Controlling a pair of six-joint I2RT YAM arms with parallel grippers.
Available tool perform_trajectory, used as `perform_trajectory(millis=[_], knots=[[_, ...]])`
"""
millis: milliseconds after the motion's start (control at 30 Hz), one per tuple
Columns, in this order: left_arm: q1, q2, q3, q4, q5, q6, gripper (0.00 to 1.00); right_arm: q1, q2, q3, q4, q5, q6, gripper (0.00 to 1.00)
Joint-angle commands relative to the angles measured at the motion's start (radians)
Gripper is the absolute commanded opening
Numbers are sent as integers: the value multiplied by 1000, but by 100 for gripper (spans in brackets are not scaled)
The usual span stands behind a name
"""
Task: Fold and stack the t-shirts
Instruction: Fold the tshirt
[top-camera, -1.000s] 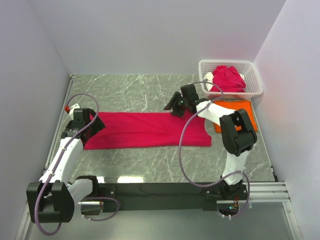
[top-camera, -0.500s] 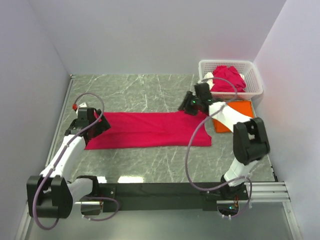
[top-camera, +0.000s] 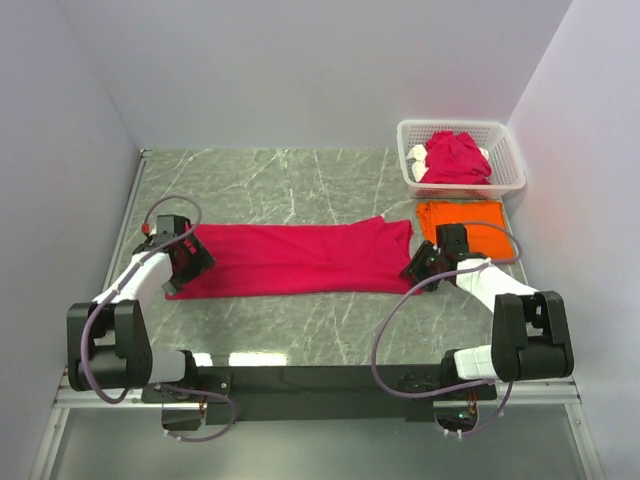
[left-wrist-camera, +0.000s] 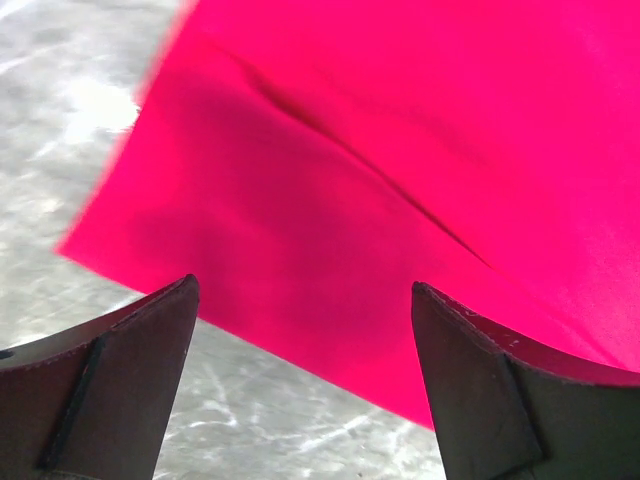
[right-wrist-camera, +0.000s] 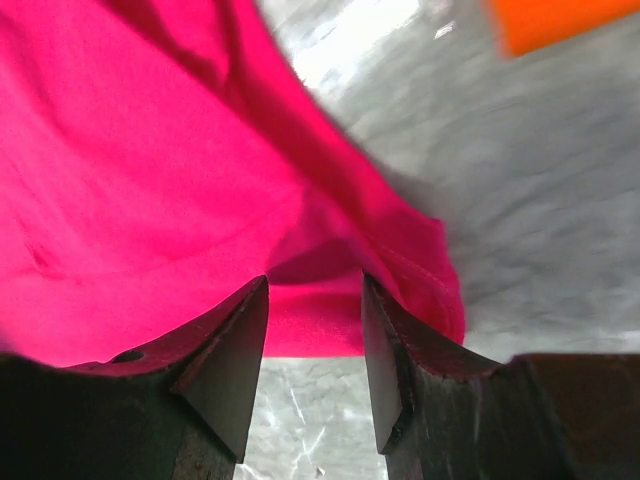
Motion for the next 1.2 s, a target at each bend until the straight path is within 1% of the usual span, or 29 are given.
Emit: perform_trajectory(millis=[0,100,200,267,400,467,600,700,733,867,900,933,1000,1067,1167], knots=[[46,14,45,-36,12,-25,92,-64,-23,-33,-3,-3,2,50],[36,-14,68,-40,16,-43,92,-66,-74,-27,-11,29,-9,50],[4,-32,99,-57,-20,-51,93,-41,-167,-7,-14,46,-6,50],[-11,-6,128,-68,-41,-45,93,15,-216,22,-35,87,1,50],[-20,40,134,-77,-52,-63,93,114,-227,61,-72,130,39,48],[-20,49,119,-54,-57,-80,91,156,-192,66,-64,115,70,46],[-4,95,116,-50,-67,-101,89,198,-108,53,-12,58,116,45],[50,138,105,-48,-21,-115,89,198,-22,55,28,32,122,45],[65,155,99,-47,-9,-124,88,198,24,64,29,22,123,45],[122,178,67,-47,29,-138,86,194,125,104,31,23,114,45],[130,179,59,-42,58,-138,86,190,148,119,23,31,108,45],[135,178,36,-40,69,-147,85,189,200,165,-3,41,88,45],[159,173,9,-30,91,-155,84,183,251,220,-35,77,62,45],[184,158,-37,-28,109,-167,83,169,316,312,-73,118,22,46],[245,118,-102,-25,135,-187,81,138,404,458,-118,139,-18,46]])
